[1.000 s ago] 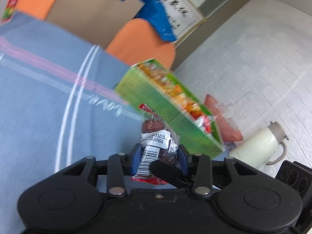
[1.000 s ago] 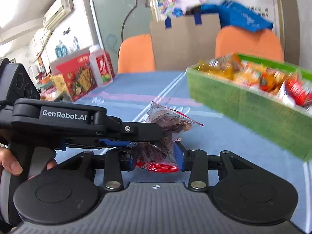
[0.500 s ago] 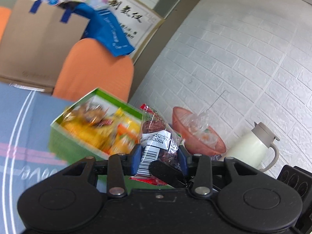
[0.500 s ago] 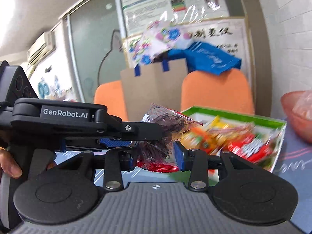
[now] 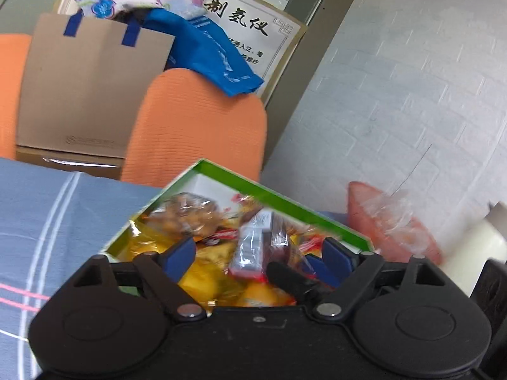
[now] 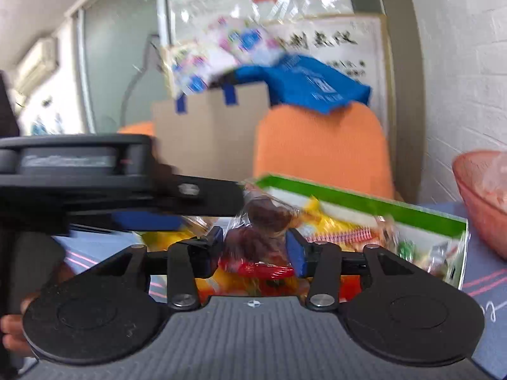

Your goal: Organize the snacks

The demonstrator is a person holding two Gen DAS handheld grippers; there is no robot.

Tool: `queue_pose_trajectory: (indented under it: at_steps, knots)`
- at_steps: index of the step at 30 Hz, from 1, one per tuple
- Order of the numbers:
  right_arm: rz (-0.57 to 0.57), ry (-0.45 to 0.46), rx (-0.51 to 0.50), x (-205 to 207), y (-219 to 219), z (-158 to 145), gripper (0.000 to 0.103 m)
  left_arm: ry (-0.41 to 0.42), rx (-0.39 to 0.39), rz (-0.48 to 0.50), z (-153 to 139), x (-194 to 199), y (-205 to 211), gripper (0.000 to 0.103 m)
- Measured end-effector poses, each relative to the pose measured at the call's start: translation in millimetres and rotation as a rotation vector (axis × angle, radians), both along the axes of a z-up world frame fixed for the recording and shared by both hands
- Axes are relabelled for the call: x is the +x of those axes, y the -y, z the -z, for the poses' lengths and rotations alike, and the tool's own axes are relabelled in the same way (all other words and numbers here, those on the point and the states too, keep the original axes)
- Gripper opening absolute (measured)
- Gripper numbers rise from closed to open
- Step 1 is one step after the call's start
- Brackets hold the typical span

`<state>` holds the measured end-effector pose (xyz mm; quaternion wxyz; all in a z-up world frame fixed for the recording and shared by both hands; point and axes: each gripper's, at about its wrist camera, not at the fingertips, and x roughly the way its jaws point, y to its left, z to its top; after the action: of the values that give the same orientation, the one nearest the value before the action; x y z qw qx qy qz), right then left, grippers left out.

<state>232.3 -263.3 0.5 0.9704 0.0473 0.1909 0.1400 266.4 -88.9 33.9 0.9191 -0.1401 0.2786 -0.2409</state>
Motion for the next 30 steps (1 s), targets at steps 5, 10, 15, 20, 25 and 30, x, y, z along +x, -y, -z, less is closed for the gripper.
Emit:
queue_pose_trajectory:
  at_steps: [5,10,15,20,25,30]
  knots:
    - [0.014,-0.010,0.046,-5.2,8.3,7.7,0.089,0.019,-0.006,-0.018,-4.8,-11.6,-14.1,0.103]
    - [0.047,0.032,0.016,-34.7,12.6,-5.4,0.103,0.093,0.032,-0.030,-23.2,-44.8,-17.0,0.103]
    - [0.079,0.041,-0.040,-78.8,21.7,-19.9,0.103,0.110,-0.016,-0.027,-33.8,-90.4,-25.4,0.103]
    - [0.110,0.053,-0.082,-130.1,29.5,-23.9,0.103,0.116,0.038,-0.067,-34.1,-137.4,-27.8,0.103]
    - [0.173,0.049,-0.085,-169.5,38.8,-16.5,0.103,0.090,0.128,-0.111,-18.3,-172.3,-24.5,0.103]
    - [0.230,0.019,-0.091,-185.0,42.4,-5.9,0.103,0.031,0.156,-0.128,0.9,-186.2,-25.6,0.103]
